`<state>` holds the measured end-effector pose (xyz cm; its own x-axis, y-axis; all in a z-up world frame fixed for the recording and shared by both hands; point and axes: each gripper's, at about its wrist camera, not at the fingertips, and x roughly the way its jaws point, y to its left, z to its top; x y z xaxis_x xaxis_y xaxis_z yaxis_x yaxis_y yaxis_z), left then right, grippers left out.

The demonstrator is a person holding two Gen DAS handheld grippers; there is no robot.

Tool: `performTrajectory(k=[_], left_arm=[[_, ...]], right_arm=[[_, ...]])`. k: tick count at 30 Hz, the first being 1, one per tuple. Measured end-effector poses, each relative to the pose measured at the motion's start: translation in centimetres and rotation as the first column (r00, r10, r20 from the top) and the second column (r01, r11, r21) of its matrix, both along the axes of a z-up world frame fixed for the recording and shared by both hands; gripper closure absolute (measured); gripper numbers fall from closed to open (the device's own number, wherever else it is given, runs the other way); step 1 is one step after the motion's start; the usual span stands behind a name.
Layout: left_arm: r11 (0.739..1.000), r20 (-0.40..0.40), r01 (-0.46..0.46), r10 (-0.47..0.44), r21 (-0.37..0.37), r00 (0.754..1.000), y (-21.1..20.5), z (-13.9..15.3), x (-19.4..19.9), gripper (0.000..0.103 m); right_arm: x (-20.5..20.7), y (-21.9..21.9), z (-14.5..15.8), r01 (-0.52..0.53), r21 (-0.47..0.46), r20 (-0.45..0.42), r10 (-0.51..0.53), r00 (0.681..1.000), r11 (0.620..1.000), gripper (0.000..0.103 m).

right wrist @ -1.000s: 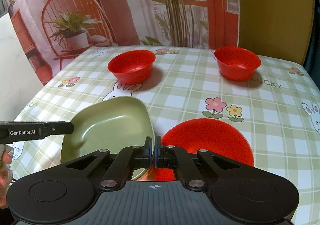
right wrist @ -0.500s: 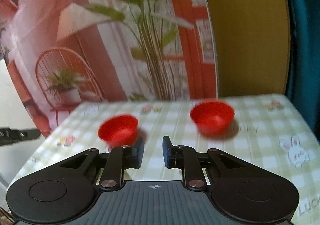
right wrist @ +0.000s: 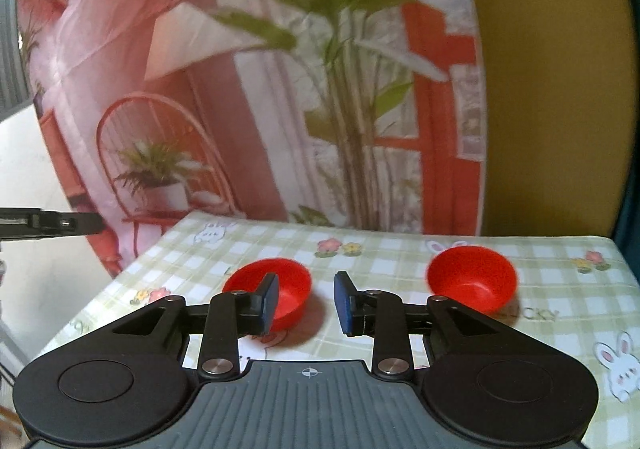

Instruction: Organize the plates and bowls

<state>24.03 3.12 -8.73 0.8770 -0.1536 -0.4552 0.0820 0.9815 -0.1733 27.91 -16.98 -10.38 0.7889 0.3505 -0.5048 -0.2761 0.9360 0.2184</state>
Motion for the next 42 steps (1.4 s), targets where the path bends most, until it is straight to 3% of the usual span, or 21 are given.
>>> performTrajectory(k=[4,9,17,24,26,27,34,42], left_arm=[[1.0,-0.057,0.008,-0.007,0.026,0.998,0.3,-2.4,2.9,0.077],[0.997,-0.121,0.041,-0.033,0.069,0.992,0.2,-5.7,7.1,0.077],[0.997,-0.217,0.059,-0.046,0.051,0.975,0.7,-10.2,12.4,0.077],[0.997,-0.261,0.062,-0.05,0.038,0.964,0.7,-12.5,14.0,0.077],[0.998,-0.256,0.063,-0.055,0.023,0.965,0.7,-12.7,13.9,0.085],[0.997,-0.252,0.076,-0.072,0.004,0.965,0.7,-12.8,13.8,0.09],[0.996,-0.254,0.089,-0.082,0.014,0.964,0.2,-11.9,12.6,0.09],[0.991,-0.211,0.118,-0.104,0.056,0.972,-2.3,-8.4,10.1,0.089]], right_arm=[[3.1,2.0,-1.7,-0.055,-0.032,-0.044,0.054,0.998,0.998,0.075],[7.4,2.9,-4.4,-0.053,0.01,-0.142,0.053,0.988,0.999,0.075],[12.7,4.1,-8.1,-0.033,-0.009,-0.244,0.03,0.969,0.999,0.075],[14.4,5.4,-10.0,-0.029,0.0,-0.311,0.028,0.95,1.0,0.075],[14.4,5.7,-10.4,-0.03,0.002,-0.323,0.03,0.946,1.0,0.078],[14.4,5.8,-10.5,-0.031,0.003,-0.326,0.03,0.945,1.0,0.086],[12.6,5.5,-9.5,-0.022,0.025,-0.307,0.029,0.951,0.999,0.09],[9.2,3.2,-6.4,-0.009,0.042,-0.257,0.02,0.966,0.999,0.09]])
